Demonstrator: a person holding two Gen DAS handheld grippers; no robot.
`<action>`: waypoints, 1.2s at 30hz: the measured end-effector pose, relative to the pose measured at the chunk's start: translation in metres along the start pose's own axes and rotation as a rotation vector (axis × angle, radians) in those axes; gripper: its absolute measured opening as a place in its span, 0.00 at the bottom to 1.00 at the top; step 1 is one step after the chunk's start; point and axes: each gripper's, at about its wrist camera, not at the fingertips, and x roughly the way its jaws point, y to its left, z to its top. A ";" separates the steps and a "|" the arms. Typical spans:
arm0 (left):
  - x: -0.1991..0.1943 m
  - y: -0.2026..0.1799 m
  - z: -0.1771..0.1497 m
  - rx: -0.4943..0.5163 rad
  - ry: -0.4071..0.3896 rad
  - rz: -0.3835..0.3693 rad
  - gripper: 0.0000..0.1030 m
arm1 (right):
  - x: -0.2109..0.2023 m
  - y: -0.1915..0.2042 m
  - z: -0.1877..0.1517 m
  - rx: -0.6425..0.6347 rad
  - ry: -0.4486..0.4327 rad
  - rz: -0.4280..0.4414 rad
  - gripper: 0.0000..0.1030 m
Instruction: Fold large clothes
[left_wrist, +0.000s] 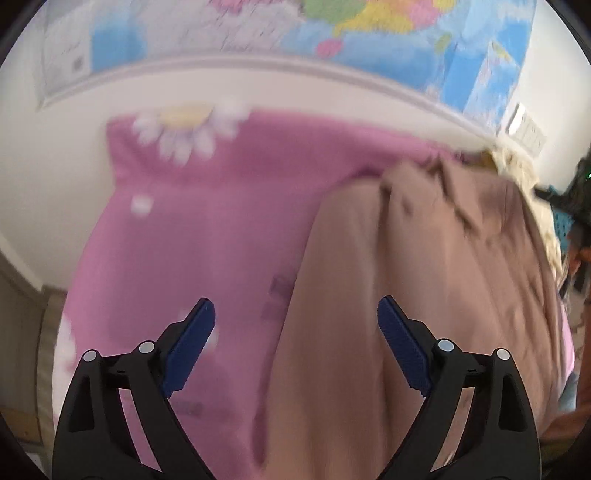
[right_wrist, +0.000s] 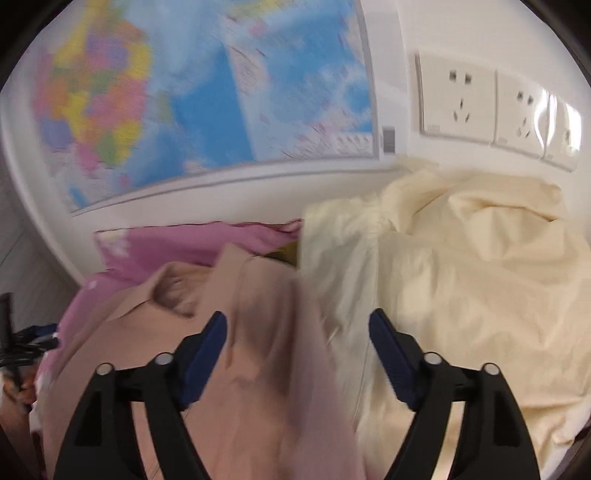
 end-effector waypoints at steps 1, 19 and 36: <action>0.006 -0.001 -0.004 0.000 0.020 -0.018 0.86 | -0.012 0.003 -0.006 -0.011 -0.010 0.010 0.81; -0.029 -0.013 -0.042 -0.015 -0.069 0.122 0.04 | -0.048 0.041 -0.190 0.076 0.328 0.186 0.81; -0.048 -0.010 -0.019 -0.037 -0.156 0.323 0.76 | -0.031 -0.001 -0.161 0.058 0.327 -0.018 0.24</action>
